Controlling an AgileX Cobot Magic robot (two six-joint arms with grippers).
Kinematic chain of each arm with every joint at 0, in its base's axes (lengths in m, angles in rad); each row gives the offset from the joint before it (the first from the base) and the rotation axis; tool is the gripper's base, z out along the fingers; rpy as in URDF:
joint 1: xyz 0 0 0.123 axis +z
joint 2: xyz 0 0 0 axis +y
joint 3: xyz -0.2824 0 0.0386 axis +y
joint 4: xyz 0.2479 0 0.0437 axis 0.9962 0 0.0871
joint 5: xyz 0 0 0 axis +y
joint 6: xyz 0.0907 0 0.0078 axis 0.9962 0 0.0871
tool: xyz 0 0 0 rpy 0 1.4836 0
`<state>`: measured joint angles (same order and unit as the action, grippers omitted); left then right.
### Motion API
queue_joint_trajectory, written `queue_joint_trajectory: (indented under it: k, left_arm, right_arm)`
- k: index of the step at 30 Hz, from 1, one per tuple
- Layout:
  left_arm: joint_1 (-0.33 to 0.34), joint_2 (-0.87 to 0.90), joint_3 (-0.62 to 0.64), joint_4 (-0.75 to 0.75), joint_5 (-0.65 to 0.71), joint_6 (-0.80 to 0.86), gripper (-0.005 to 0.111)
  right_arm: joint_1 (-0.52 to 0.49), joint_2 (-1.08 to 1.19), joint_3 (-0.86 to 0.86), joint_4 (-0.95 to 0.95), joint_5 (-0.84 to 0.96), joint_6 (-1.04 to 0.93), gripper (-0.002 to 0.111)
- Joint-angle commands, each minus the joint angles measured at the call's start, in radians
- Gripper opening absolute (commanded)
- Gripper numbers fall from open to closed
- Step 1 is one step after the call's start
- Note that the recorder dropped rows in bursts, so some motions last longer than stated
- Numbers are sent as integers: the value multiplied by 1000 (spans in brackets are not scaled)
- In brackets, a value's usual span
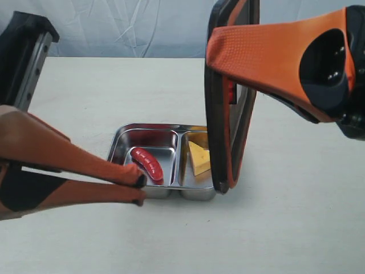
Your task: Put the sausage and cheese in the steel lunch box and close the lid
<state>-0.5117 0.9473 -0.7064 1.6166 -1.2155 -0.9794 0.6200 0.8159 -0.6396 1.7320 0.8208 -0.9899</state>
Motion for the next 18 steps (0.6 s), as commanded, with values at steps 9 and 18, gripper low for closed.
queue_joint_trajectory:
  k: [9, 18]
  left_arm:
    - [-8, -5, -6, 124, -6, -217, 0]
    - [-10, -5, -6, -8, -6, -243, 0]
  right_arm:
    - [0, -2, -8, 12, -1, -12, -1]
    - [0, -2, -8, 12, -1, -12, -1]
